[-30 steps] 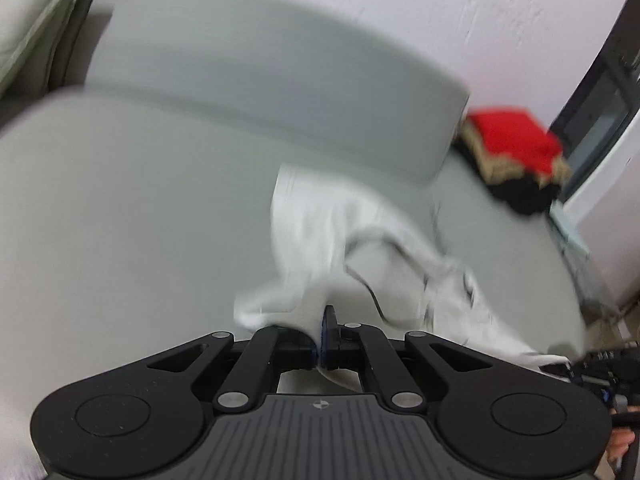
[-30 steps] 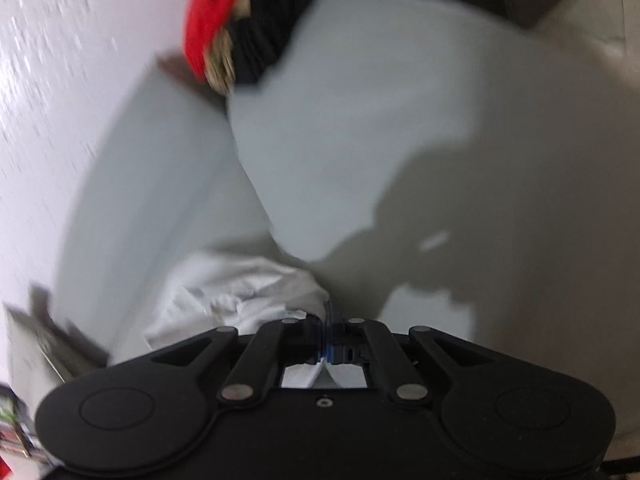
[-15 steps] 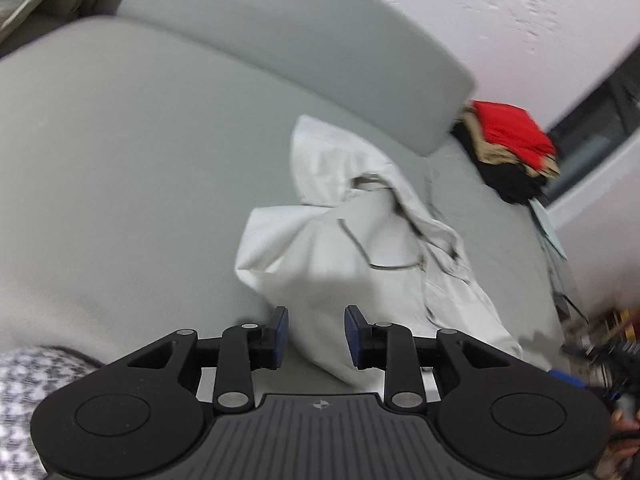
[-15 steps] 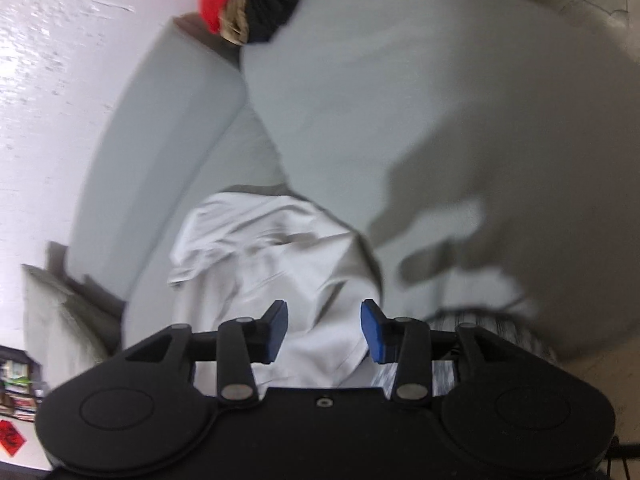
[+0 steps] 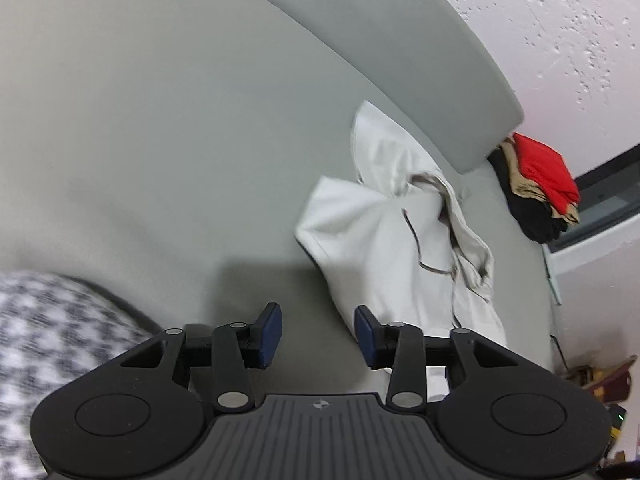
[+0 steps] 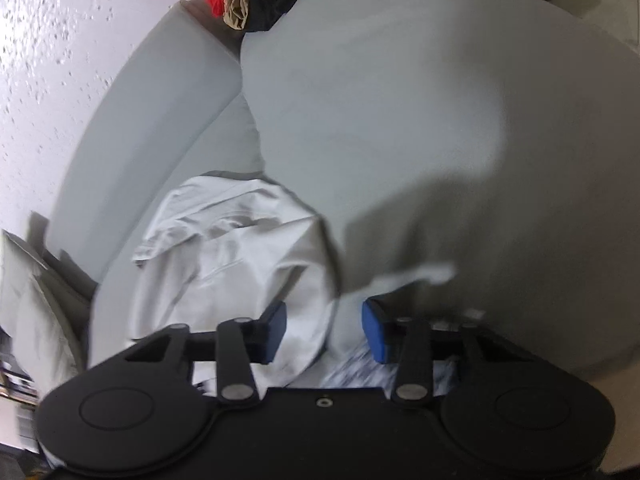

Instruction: Fold clothes

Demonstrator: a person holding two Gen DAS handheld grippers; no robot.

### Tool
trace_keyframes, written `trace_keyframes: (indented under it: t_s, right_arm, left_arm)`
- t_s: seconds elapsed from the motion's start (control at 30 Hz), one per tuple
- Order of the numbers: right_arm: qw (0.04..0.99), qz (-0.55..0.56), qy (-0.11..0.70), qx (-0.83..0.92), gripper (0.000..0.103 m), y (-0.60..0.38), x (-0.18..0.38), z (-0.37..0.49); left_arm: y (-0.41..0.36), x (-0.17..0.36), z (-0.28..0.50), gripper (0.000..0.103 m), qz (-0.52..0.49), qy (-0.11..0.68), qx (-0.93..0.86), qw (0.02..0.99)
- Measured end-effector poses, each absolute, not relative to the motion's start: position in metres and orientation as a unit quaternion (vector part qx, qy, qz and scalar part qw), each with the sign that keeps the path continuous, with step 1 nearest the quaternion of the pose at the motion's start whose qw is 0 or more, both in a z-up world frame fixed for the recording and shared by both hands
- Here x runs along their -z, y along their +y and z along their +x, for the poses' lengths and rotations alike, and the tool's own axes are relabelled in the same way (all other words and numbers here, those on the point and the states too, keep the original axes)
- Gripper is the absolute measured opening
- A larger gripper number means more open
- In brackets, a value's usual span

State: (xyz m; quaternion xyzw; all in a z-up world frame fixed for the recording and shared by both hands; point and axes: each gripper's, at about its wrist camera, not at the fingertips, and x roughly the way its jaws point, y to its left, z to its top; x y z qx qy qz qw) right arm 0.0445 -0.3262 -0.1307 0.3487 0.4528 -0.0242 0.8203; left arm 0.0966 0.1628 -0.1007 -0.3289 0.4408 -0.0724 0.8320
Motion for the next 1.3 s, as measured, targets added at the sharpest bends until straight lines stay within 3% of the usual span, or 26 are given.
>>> trace_keyframes:
  t_s: [0.53,0.7,0.9,0.93,0.97,1.0,1.03,1.07,1.3]
  right_arm:
    - [0.834,0.342,0.433,-0.023,0.04,-0.326,0.145,0.06]
    - [0.846,0.333,0.414,-0.033,0.028,-0.325,0.148,0.063]
    - [0.857,0.282,0.43,-0.024,0.026,-0.305,0.149,0.093]
    - [0.856,0.275,0.437,-0.019,0.026,-0.302,0.15,0.098]
    - [0.855,0.274,0.441,-0.011,0.021,-0.3,0.151,0.101]
    - [0.853,0.279,0.441,0.002,0.008,-0.301,0.152,0.102]
    - [0.851,0.29,0.437,0.013,0.004,-0.303,0.154,0.102]
    - [0.846,0.309,0.434,0.018,0.002,-0.307,0.156,0.1]
    - [0.803,0.391,0.449,-0.032,0.002,-0.297,0.124,0.1]
  left_arm:
    - [0.153,0.115,0.133,0.039,-0.359,0.431,0.104,0.822]
    - [0.149,0.113,0.134,0.037,-0.342,0.429,0.101,0.83]
    - [0.137,0.113,0.153,0.037,-0.313,0.432,0.095,0.841]
    - [0.136,0.114,0.156,0.036,-0.311,0.432,0.092,0.841]
    - [0.135,0.115,0.158,0.026,-0.31,0.433,0.085,0.842]
    - [0.135,0.115,0.16,0.019,-0.31,0.437,0.075,0.841]
    - [0.135,0.115,0.162,0.006,-0.31,0.44,0.064,0.841]
    - [0.135,0.114,0.163,0.001,-0.31,0.444,0.056,0.839]
    - [0.138,0.041,0.167,0.0,-0.291,0.417,0.076,0.857]
